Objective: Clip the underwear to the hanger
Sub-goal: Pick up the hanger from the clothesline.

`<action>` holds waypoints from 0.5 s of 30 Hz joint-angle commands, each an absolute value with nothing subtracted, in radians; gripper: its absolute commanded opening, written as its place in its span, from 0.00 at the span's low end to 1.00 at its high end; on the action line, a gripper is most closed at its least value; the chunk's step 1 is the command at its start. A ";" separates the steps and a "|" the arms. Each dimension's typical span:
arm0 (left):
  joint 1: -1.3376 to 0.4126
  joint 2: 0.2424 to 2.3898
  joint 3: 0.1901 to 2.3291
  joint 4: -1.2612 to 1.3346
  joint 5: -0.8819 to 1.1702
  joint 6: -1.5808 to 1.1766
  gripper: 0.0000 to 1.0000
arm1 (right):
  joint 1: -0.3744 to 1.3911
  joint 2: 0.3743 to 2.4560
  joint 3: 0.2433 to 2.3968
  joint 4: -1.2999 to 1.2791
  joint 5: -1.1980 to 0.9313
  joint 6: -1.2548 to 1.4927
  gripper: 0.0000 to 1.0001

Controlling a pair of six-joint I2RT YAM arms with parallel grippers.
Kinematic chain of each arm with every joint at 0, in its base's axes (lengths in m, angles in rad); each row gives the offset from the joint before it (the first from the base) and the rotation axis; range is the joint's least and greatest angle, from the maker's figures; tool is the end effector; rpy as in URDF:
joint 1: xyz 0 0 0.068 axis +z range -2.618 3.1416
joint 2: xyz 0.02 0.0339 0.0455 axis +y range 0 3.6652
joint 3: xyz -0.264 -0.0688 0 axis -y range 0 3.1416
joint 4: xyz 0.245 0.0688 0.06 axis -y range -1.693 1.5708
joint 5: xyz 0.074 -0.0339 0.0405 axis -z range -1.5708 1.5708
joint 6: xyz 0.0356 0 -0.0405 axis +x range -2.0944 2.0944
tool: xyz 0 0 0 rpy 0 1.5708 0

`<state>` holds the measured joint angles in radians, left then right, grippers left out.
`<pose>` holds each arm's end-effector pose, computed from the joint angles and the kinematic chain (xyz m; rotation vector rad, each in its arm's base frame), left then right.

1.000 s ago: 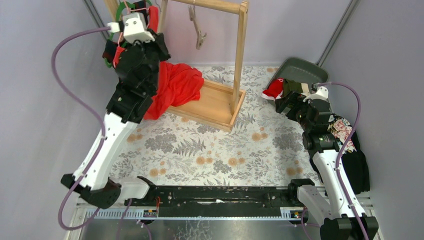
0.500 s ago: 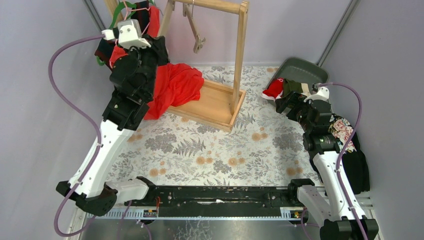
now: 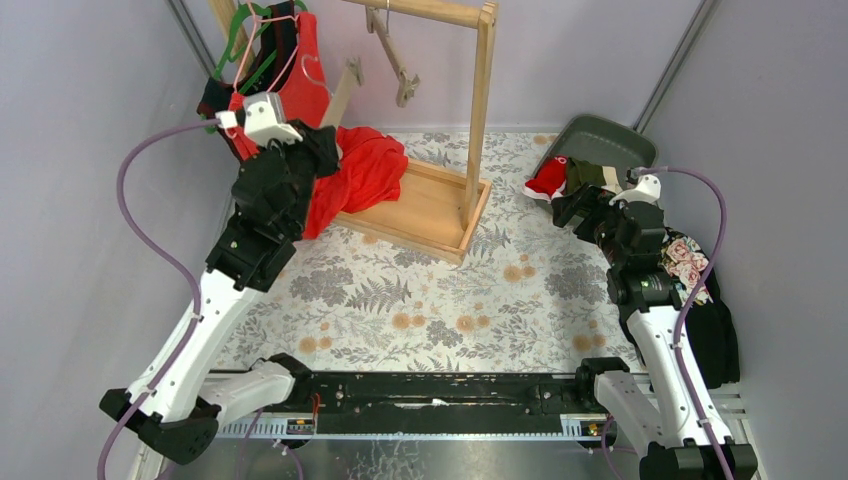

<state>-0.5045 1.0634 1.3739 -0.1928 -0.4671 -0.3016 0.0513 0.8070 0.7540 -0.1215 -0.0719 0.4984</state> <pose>0.1931 -0.0883 0.4886 -0.2349 1.4548 -0.3167 0.1927 0.0125 0.3321 0.3397 1.7347 0.4636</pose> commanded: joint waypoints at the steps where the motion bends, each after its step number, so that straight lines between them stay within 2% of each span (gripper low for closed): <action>1: -0.514 0.971 1.256 -0.195 -0.466 -0.405 0.00 | 0.048 0.794 0.757 -0.090 -0.077 0.502 0.99; 8: -0.521 0.812 1.073 -0.192 -0.442 -0.510 0.00 | 0.048 0.864 0.789 -0.090 -0.203 0.484 0.99; 12: -0.523 0.769 0.998 -0.177 -0.378 -0.558 0.00 | 0.054 0.975 0.816 -0.049 -0.355 0.500 0.99; 15: -0.527 0.746 0.944 -0.161 -0.345 -0.591 0.00 | 0.116 1.077 0.868 -0.087 -0.338 0.466 0.99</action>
